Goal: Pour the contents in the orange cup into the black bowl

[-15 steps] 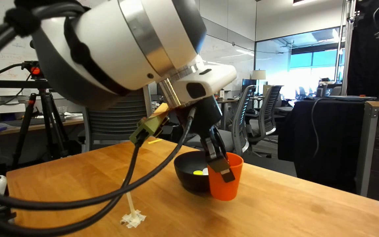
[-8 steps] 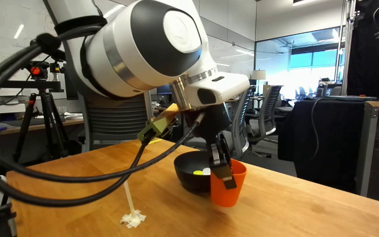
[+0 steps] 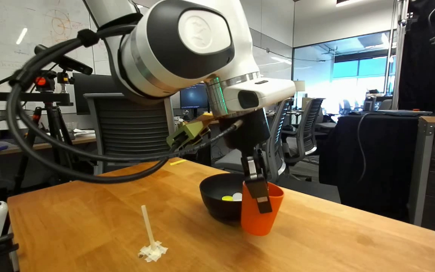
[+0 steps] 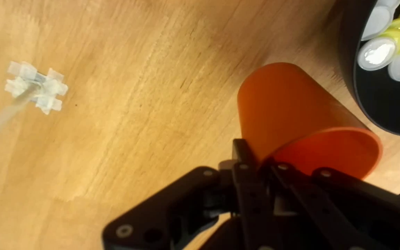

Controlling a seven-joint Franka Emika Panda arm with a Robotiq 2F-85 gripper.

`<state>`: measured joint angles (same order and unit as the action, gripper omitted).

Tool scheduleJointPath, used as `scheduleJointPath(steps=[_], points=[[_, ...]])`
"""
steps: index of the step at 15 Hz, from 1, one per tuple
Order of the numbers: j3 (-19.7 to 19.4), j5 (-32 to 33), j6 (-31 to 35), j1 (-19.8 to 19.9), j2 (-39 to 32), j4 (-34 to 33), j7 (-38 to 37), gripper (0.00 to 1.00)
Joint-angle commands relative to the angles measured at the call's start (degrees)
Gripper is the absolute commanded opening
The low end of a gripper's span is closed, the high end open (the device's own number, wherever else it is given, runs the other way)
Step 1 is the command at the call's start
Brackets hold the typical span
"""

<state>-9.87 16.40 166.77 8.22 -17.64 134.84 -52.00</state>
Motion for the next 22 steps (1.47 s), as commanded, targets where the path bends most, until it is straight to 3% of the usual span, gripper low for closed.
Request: scheduleJointPath(steps=[1,15,18,22], points=[[-5.5,-1.1,-3.7,-5.9,-0.2,-2.1,1.8,0.07],[-16.1,6.2,-6.6,-17.8,-7.7,-5.0,-2.5,0.09],[-16.9,6.8,-6.2,-18.7,-8.0,-4.8,-2.6,0.40],[-16.9,6.2,-6.2,-18.9,-8.6,-4.2,-1.3,0.69]])
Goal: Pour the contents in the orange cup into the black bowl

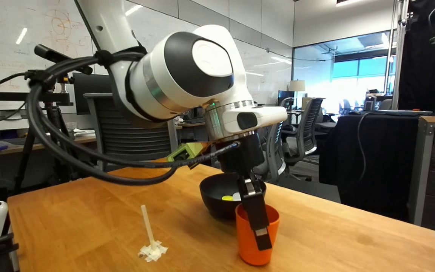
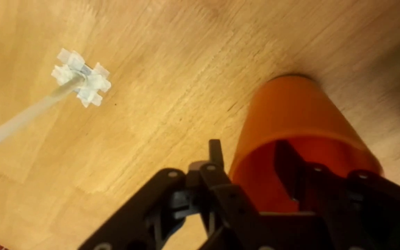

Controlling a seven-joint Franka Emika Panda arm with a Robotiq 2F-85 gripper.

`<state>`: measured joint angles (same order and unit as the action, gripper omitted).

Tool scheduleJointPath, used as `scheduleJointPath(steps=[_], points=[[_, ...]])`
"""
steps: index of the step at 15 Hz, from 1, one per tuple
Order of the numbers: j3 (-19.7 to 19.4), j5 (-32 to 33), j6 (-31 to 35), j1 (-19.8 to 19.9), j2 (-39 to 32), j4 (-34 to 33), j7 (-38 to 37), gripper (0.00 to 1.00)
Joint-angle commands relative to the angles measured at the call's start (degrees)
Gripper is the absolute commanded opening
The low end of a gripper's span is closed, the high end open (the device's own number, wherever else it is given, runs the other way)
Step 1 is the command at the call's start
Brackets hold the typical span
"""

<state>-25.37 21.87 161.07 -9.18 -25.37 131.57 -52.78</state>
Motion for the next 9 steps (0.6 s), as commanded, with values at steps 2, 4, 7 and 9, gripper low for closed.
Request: scheduleJointPath(steps=[2,4,7,9], points=[[-1.3,0.6,-0.4,-1.5,-0.7,-0.6,-0.1,0.84],[-1.2,0.6,0.1,-1.5,0.0,0.0,0.2,0.99],[-1.3,0.7,1.1,-1.5,1.4,1.1,0.7,1.00],[-1.1,0.8,1.5,-1.5,2.8,1.9,1.3,1.00]])
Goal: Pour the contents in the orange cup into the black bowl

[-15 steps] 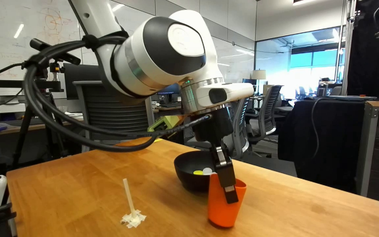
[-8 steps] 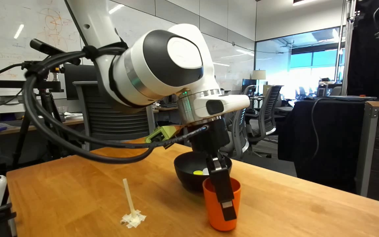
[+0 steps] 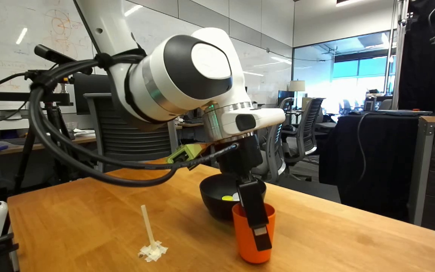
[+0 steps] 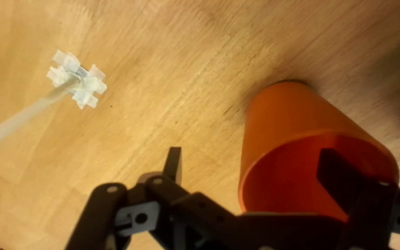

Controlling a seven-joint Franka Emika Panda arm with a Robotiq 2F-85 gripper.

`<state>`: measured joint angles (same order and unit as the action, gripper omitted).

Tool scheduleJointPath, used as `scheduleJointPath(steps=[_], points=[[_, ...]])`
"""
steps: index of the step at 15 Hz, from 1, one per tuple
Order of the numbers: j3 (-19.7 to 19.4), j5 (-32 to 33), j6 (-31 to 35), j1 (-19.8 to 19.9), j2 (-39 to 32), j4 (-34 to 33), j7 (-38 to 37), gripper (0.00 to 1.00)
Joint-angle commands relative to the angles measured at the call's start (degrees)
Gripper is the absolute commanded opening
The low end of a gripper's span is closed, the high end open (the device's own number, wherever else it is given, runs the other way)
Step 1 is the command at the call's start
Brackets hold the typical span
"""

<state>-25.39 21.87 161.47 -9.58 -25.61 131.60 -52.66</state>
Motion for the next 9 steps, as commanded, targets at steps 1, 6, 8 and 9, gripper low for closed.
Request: scheduleJointPath(steps=[1,6,8,9], points=[[-0.9,0.9,1.3,-1.1,3.8,2.4,1.5,1.00],[0.0,1.7,4.1,-1.1,9.5,6.8,4.9,1.00],[0.5,1.5,5.3,-0.7,12.1,8.7,6.5,1.00],[1.0,1.1,5.3,-0.2,13.4,9.3,7.8,1.00]])
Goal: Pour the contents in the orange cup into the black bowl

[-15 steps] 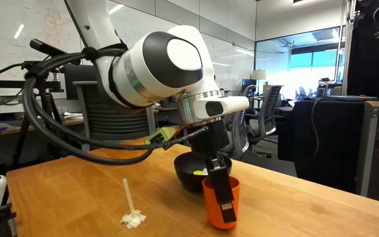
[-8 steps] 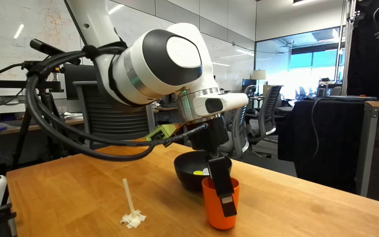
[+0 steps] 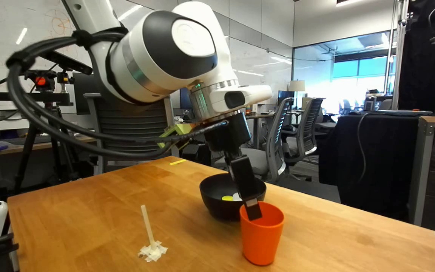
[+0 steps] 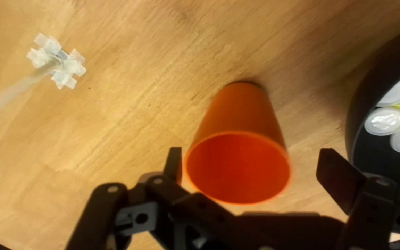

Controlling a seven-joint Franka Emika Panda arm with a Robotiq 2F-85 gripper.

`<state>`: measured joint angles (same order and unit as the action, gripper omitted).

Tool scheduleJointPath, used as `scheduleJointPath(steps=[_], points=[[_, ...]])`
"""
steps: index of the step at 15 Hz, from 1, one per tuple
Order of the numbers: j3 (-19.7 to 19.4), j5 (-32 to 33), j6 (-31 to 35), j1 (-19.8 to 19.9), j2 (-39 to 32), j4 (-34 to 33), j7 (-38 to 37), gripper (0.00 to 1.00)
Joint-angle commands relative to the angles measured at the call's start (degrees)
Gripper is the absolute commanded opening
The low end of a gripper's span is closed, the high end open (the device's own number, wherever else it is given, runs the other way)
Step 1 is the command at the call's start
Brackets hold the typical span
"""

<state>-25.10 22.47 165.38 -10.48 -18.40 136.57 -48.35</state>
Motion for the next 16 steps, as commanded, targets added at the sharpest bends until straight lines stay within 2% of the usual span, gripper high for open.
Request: scheduleJointPath(steps=[1,3,6,10,11,13,16], points=[[2.0,-0.5,1.0,1.8,7.7,5.1,5.7,1.00],[5.6,-3.9,0.0,4.6,10.2,6.5,11.2,1.00],[14.4,-11.6,-3.2,10.5,13.1,8.6,23.8,1.00],[22.0,-20.2,-9.5,15.1,13.7,8.0,39.5,1.00],[23.0,-21.8,-11.3,15.9,13.6,7.6,43.4,1.00],[21.6,-24.0,-14.0,15.4,13.6,6.8,49.6,1.00],[20.7,-23.1,-16.4,15.9,13.7,6.5,53.7,1.00]])
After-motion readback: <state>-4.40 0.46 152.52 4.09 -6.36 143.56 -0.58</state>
